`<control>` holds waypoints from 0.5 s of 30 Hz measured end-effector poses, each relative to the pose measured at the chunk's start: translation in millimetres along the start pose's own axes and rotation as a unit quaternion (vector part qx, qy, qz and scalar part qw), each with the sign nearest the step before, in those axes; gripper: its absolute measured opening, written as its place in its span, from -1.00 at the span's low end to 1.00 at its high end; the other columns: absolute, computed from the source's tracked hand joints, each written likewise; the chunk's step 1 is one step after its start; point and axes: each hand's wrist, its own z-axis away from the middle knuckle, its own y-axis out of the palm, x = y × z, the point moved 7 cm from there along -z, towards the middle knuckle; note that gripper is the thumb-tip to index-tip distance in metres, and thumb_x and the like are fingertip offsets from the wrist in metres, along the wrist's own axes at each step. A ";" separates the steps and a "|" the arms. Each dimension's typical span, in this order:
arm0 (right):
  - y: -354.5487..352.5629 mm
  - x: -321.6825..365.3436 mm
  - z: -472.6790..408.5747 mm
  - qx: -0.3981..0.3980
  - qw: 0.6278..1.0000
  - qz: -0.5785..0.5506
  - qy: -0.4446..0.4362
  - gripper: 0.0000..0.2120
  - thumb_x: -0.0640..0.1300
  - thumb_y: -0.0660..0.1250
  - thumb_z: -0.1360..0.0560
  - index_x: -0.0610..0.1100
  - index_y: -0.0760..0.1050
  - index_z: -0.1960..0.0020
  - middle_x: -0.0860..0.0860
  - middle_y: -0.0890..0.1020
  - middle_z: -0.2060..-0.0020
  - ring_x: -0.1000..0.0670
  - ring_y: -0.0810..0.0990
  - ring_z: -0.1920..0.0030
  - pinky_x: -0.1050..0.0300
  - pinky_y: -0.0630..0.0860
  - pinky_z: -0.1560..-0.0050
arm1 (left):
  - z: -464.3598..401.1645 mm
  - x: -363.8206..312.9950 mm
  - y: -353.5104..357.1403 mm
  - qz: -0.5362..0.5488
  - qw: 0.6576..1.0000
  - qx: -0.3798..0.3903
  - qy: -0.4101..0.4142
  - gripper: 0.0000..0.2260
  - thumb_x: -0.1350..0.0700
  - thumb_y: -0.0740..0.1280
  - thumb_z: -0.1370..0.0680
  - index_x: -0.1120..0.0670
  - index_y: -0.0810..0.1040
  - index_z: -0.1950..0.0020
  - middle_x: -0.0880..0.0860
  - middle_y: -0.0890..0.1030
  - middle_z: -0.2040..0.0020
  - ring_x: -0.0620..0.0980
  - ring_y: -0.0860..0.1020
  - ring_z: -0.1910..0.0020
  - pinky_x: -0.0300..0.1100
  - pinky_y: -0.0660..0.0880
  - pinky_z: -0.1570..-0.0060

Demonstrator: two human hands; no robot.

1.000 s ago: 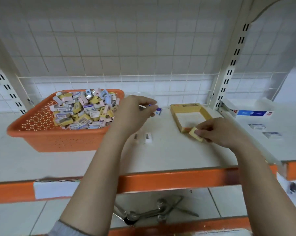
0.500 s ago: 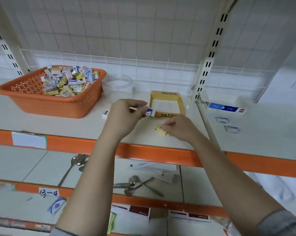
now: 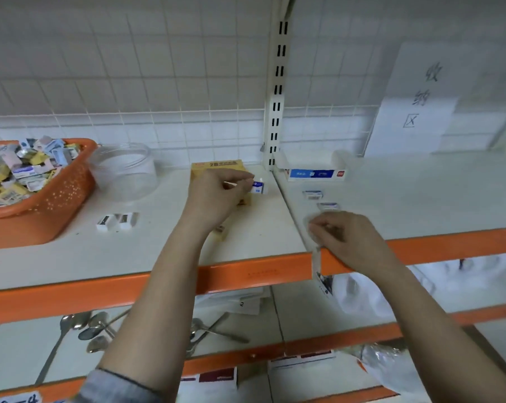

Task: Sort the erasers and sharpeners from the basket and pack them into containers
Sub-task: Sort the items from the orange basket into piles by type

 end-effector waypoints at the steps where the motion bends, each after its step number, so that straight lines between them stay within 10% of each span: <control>1: -5.8 -9.2 6.1 -0.024 1.000 0.017 0.003 -0.81 -0.03 0.31 -0.53 -0.06 0.65 -0.02 0.14 0.64 0.09 0.15 0.55 0.09 0.44 0.36 0.08 | -5.1 -3.9 13.6 0.004 1.000 0.013 0.007 -0.91 0.11 0.37 -0.51 -0.06 0.63 0.06 -0.19 0.55 0.33 -0.33 0.45 0.44 -0.52 0.32 0.40; 11: -28.0 -47.2 28.0 -0.240 0.960 0.138 -0.037 -0.59 -0.02 0.09 -0.54 -0.14 0.59 0.31 0.03 0.66 0.32 -0.04 0.61 0.26 0.16 0.48 0.36 | -52.5 -19.0 128.6 0.004 0.993 0.115 0.022 -0.89 0.13 0.39 -0.49 0.09 0.67 0.01 -0.03 0.62 0.23 -0.28 0.51 0.28 -0.59 0.37 0.24; 15: -28.9 -48.6 27.8 -0.262 0.952 0.147 -0.056 -0.62 -0.04 0.11 -0.53 -0.13 0.60 0.30 0.05 0.67 0.31 -0.01 0.61 0.25 0.17 0.45 0.35 | -66.8 -19.2 155.0 0.007 0.991 0.131 -0.008 -0.88 0.13 0.40 -0.47 0.09 0.68 0.03 0.03 0.66 0.16 -0.10 0.59 0.14 -0.29 0.50 -0.01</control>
